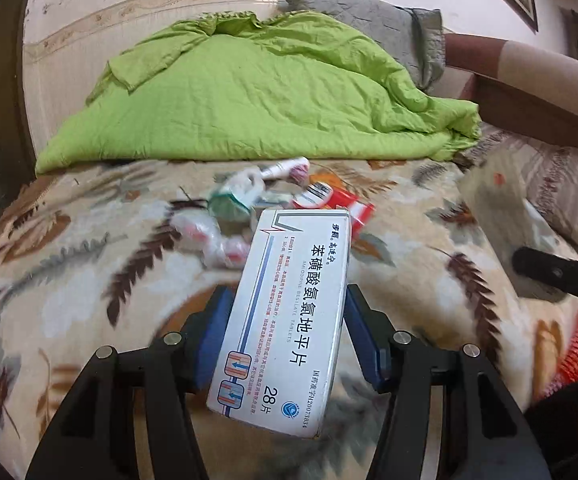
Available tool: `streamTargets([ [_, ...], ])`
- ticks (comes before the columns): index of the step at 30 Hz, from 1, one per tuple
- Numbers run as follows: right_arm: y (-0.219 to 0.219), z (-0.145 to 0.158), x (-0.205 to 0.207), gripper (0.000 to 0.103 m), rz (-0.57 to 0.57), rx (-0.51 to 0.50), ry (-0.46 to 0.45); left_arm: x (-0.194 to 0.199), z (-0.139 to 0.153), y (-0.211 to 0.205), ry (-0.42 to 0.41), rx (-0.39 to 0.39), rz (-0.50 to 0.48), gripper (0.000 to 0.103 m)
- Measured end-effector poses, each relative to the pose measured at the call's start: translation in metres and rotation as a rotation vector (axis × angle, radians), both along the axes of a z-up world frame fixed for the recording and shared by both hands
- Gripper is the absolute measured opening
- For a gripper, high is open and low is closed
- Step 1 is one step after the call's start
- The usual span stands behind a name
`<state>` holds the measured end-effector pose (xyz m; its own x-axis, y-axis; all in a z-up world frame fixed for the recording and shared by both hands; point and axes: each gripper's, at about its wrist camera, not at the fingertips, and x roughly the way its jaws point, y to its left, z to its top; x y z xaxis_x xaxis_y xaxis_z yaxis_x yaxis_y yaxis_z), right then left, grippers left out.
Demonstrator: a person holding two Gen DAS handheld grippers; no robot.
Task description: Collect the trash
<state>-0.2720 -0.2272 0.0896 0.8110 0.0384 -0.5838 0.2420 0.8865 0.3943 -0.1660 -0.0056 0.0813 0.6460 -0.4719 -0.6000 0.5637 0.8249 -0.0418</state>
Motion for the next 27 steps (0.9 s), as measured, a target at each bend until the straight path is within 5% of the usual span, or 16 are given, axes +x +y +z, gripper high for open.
streamTargets([
  [5,0.005,-0.002,0.000,0.040,0.017,-0.007,-0.004,-0.030,-0.008,0.010,-0.007,0.030,-0.017,0.056],
  [27,0.007,-0.004,0.009,0.040,0.000,-0.034,0.022,-0.012,-0.016,0.007,0.011,0.022,0.015,0.056],
])
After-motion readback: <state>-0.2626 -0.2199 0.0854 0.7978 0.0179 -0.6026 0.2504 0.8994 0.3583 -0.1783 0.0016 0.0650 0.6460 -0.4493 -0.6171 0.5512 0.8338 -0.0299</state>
